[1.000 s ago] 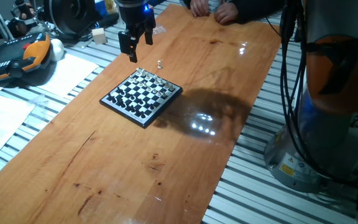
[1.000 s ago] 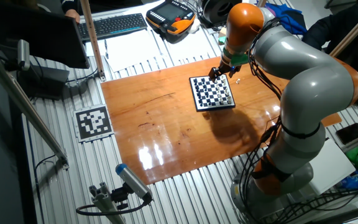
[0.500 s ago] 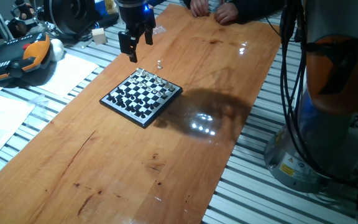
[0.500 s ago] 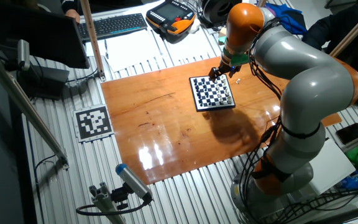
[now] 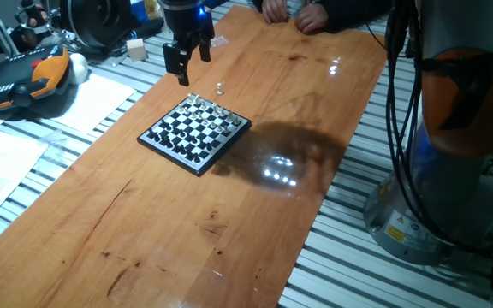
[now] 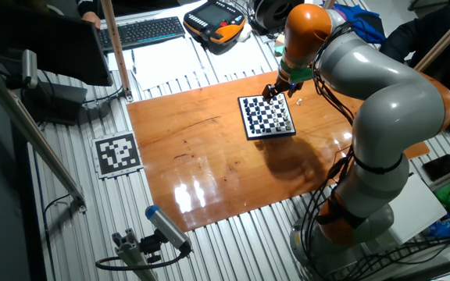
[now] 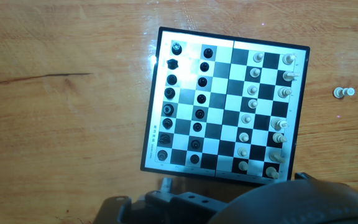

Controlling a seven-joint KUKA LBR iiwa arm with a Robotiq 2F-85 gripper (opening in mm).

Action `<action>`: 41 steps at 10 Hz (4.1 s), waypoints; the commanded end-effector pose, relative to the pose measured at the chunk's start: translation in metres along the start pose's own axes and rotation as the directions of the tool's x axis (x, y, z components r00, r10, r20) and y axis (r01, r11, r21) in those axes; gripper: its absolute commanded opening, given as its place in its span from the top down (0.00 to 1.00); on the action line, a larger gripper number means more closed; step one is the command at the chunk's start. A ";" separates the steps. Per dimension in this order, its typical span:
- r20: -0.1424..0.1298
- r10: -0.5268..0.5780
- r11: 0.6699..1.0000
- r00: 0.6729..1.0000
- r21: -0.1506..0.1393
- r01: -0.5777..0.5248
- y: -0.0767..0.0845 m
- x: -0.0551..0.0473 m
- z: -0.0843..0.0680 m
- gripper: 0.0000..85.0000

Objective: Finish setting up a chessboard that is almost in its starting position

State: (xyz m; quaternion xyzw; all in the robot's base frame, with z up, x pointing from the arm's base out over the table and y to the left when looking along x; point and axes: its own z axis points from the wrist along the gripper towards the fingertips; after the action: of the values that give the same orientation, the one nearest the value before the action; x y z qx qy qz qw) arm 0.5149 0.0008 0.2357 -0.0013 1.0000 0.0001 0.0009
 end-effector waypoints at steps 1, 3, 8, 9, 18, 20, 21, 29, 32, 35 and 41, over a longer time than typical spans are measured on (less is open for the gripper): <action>-0.143 -0.133 0.980 0.981 0.126 0.151 0.000 0.000 0.000 1.00; -0.144 -0.134 0.980 0.980 0.126 0.153 0.000 0.000 0.000 1.00; -0.144 -0.134 0.980 0.980 0.126 0.153 0.000 0.000 0.000 1.00; -0.144 -0.134 0.980 0.980 0.126 0.153 0.000 0.000 0.000 1.00; -0.079 -0.097 0.986 0.992 0.125 0.106 0.000 0.000 0.000 1.00; -0.035 -0.066 0.996 0.997 0.058 0.068 0.000 0.000 0.000 1.00; -0.027 -0.052 0.997 0.998 0.055 0.053 0.000 0.000 0.000 1.00; 0.024 0.065 0.989 0.998 0.129 -0.068 -0.017 -0.007 0.009 0.80; 0.016 -0.013 0.994 1.000 0.104 0.012 -0.088 -0.029 0.043 0.80; -0.011 -0.055 0.992 0.998 0.110 0.056 -0.152 -0.046 0.070 0.80; 0.013 -0.096 0.985 0.995 0.144 0.093 -0.230 -0.052 0.094 0.80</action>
State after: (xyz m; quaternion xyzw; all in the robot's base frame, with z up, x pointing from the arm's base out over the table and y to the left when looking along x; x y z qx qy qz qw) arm 0.5682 -0.1352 0.1416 -0.0494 0.9961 -0.0720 0.0109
